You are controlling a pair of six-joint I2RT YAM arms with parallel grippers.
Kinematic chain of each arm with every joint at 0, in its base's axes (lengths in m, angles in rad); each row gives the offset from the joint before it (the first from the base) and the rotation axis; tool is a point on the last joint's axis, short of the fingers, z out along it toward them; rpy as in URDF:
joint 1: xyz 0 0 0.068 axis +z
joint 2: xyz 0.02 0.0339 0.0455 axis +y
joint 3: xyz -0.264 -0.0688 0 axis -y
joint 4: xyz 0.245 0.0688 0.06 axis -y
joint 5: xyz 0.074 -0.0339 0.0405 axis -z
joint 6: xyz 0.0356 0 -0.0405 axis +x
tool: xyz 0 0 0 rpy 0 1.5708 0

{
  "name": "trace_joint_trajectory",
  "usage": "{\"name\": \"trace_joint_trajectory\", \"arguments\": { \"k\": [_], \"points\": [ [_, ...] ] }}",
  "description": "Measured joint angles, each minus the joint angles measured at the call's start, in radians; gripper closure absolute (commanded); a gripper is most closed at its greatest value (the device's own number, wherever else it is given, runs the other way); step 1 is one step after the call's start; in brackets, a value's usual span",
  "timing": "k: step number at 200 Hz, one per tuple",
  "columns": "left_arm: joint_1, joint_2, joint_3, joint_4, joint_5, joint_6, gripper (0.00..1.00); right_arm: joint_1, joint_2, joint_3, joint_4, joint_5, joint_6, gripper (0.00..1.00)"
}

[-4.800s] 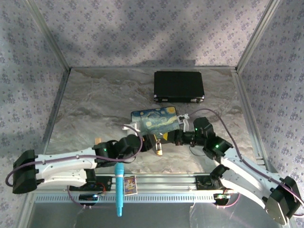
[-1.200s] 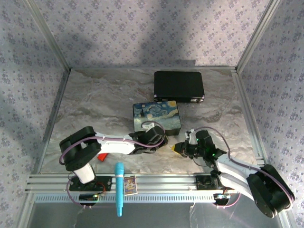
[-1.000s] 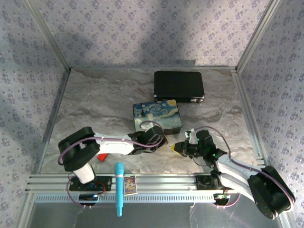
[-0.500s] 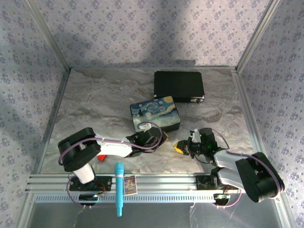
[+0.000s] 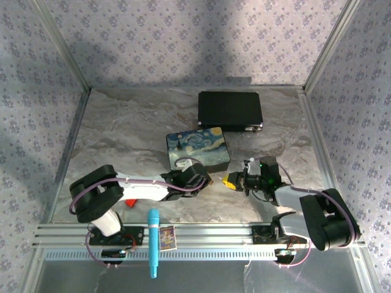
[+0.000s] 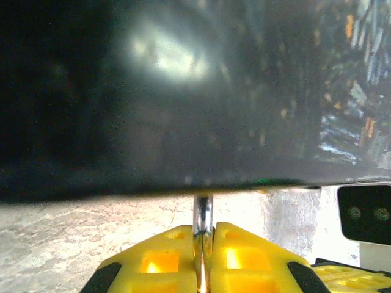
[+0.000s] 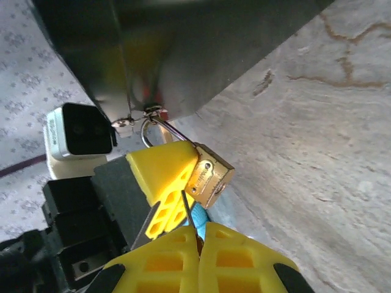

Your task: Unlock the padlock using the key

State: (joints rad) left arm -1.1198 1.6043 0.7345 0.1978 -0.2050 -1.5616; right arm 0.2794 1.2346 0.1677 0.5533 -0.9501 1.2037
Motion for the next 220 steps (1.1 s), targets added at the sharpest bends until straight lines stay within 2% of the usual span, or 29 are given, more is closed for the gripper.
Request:
{"name": "trace_joint_trajectory", "arguments": {
  "k": [29,64,116,157,220],
  "points": [
    [0.033,-0.041,-0.025,-0.009,0.007,0.011,1.00,0.062,-0.061,0.004,0.027,0.033,0.104,1.00],
    [0.070,-0.117,-0.025,-0.019,0.008,0.047,1.00,0.096,-0.111,0.048,0.029,0.059,0.148,1.00],
    [0.098,-0.149,-0.025,-0.011,0.031,0.053,1.00,0.140,-0.043,0.052,0.092,0.068,0.181,1.00],
    [0.099,-0.148,-0.037,0.060,0.057,0.032,1.00,0.145,-0.029,0.058,0.137,0.067,0.190,1.00],
    [0.106,-0.164,-0.038,0.059,0.060,0.031,1.00,0.145,0.026,0.068,0.179,0.063,0.195,1.00]
  ]
}}
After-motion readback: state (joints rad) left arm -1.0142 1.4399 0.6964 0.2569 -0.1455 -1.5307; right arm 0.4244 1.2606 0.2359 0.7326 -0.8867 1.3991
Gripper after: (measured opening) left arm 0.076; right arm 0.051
